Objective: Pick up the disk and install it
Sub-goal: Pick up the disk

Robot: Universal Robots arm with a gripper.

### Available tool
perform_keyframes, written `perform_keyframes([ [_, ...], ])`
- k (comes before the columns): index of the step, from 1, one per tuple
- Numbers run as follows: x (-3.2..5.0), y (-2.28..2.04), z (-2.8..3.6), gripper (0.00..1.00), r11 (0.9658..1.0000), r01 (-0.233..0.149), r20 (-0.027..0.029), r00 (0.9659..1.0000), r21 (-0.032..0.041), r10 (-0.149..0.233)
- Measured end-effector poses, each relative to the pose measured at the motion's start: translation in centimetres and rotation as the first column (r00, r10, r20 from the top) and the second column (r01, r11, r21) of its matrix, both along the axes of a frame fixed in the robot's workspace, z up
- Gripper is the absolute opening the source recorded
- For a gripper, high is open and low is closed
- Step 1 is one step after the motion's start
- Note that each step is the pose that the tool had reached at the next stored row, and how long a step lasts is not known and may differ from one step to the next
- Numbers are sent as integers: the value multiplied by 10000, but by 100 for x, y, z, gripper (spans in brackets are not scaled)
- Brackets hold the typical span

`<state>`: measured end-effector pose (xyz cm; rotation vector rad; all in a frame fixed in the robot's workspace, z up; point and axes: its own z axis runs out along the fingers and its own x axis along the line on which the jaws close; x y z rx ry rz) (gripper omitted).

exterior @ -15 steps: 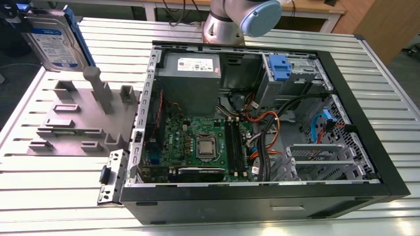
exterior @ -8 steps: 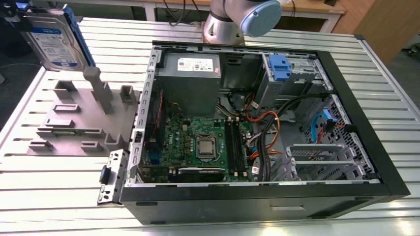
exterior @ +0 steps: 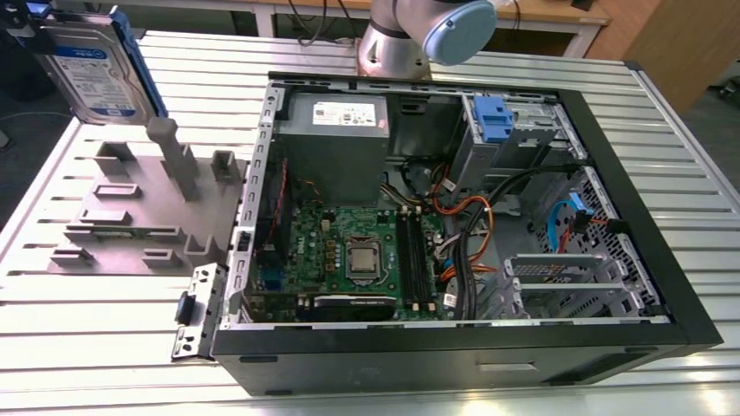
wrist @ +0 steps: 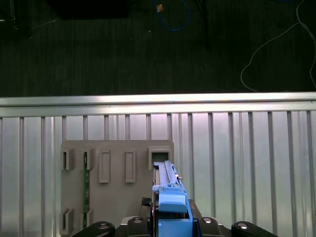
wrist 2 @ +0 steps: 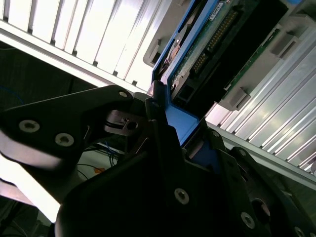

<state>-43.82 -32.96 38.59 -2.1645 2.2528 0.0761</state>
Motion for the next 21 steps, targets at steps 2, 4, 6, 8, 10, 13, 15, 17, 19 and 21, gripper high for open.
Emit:
perform_keyframes([
  [2,0,0,5,37,10000,0,0,10000,0,0],
  [4,0,0,10,37,10000,0,0,10000,0,0],
  [6,0,0,16,37,10000,0,0,10000,0,0],
  [8,0,0,22,37,10000,0,0,10000,0,0],
  [10,0,0,29,37,10000,0,0,10000,0,0],
  [13,0,0,42,37,10000,0,0,10000,0,0],
  [15,0,0,51,37,10000,0,1,10000,0,0],
  [17,0,0,61,37,10000,0,0,10000,0,0],
  [19,0,0,71,37,10000,0,0,10000,0,0],
  [21,0,0,80,37,10000,0,0,10000,0,0],
])
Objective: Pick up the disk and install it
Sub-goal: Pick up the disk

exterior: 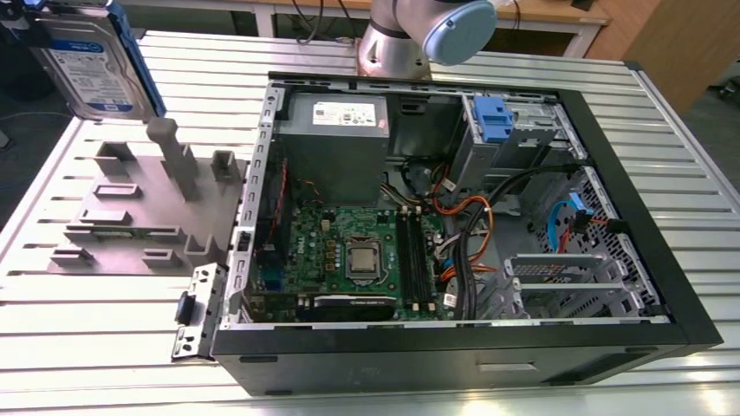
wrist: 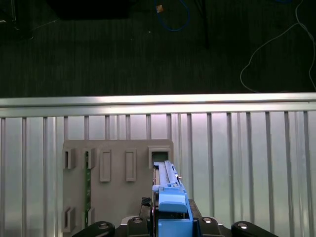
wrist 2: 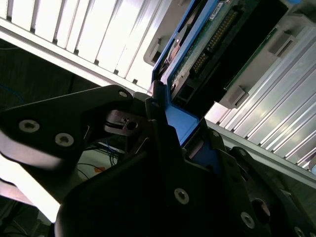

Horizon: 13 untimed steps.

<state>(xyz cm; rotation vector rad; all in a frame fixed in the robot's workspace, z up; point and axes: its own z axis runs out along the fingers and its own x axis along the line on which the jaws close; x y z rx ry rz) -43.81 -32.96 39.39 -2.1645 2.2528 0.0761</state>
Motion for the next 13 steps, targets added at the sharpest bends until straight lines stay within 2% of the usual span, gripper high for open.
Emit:
perform_keyframes([
  [13,0,0,48,37,10000,0,0,10000,0,0],
])
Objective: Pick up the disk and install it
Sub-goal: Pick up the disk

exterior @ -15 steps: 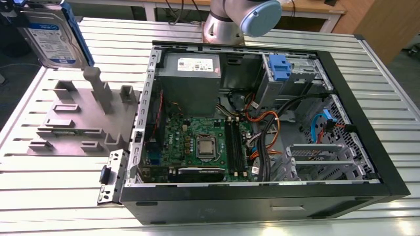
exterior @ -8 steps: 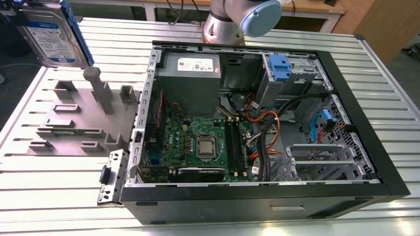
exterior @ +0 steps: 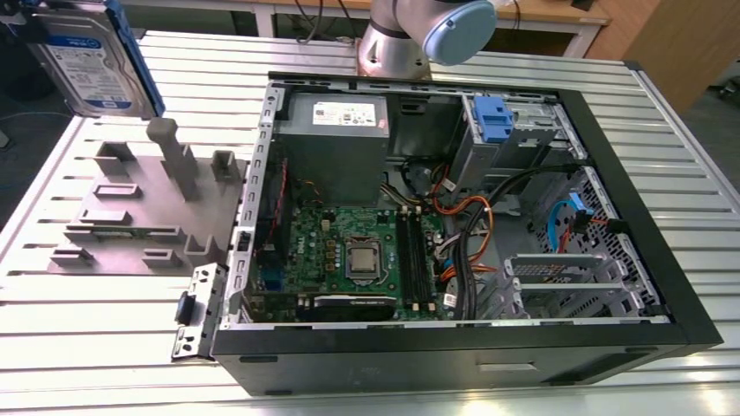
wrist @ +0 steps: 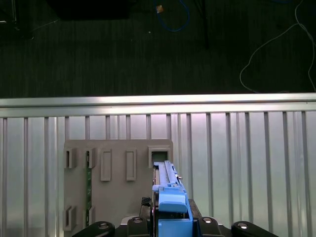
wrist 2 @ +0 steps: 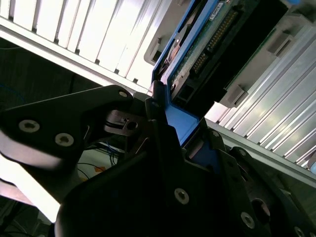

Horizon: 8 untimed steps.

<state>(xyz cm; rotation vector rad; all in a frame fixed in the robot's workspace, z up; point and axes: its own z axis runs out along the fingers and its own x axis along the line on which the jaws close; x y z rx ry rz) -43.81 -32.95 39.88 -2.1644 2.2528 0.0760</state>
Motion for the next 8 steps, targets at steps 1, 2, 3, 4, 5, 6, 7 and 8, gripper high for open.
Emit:
perform_keyframes([
  [1,0,0,3,37,10000,0,0,10000,0,0],
  [2,0,0,7,37,10000,0,0,10000,0,0],
  [3,0,0,11,37,10000,0,0,10000,0,0],
  [4,0,0,15,37,10000,0,0,10000,0,0],
  [5,0,0,19,37,10000,0,0,10000,0,0],
  [6,0,0,23,37,10000,0,-1,10000,0,0],
  [7,0,0,27,37,10000,0,0,10000,0,0],
  [8,0,0,30,37,10000,0,0,10000,0,0],
])
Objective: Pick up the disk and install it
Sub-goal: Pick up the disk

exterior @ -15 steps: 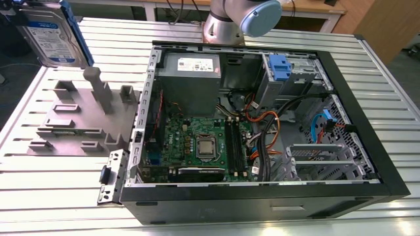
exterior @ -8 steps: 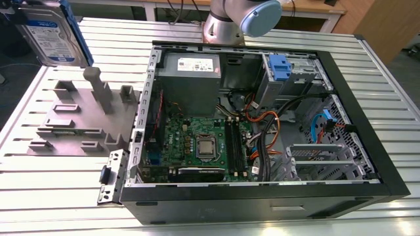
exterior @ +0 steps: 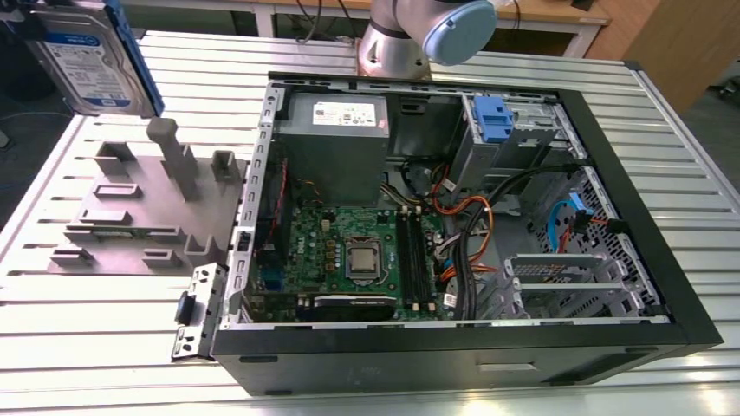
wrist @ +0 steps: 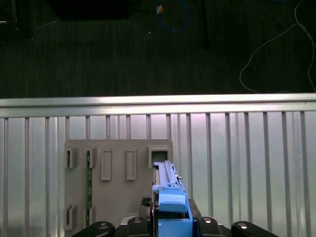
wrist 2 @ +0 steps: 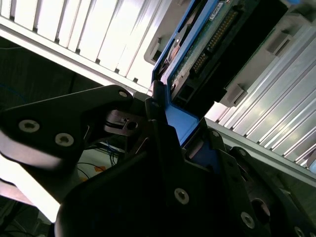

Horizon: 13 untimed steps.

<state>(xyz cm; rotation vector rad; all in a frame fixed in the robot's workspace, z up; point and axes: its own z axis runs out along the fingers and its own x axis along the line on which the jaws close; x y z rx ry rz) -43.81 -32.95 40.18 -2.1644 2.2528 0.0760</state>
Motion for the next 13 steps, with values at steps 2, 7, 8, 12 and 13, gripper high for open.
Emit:
perform_keyframes([
  [2,0,0,7,37,10000,0,0,10000,0,0],
  [7,0,0,26,37,10000,0,0,10000,-1,0],
  [8,0,0,30,37,10000,0,0,10000,-1,0],
  [12,0,0,44,37,10000,0,0,10000,0,0],
  [13,0,0,48,37,10000,0,-1,10000,0,0],
])
